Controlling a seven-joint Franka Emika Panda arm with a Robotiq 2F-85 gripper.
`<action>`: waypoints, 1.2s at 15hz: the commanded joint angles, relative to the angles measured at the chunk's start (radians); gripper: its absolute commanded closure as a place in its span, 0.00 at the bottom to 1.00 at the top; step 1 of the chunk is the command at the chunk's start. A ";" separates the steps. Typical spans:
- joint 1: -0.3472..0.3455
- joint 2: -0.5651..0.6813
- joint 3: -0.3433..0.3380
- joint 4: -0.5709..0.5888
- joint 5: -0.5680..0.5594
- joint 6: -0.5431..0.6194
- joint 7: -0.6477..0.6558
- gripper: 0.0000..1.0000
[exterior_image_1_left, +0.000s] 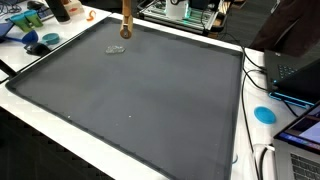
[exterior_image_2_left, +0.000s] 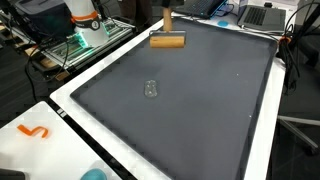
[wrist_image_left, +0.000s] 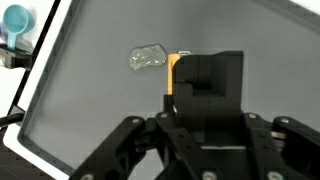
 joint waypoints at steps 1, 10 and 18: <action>0.010 0.017 0.004 0.052 -0.017 -0.054 0.060 0.76; 0.012 0.019 0.005 0.068 -0.010 -0.045 0.062 0.51; 0.004 0.057 -0.004 0.048 -0.030 -0.044 0.080 0.76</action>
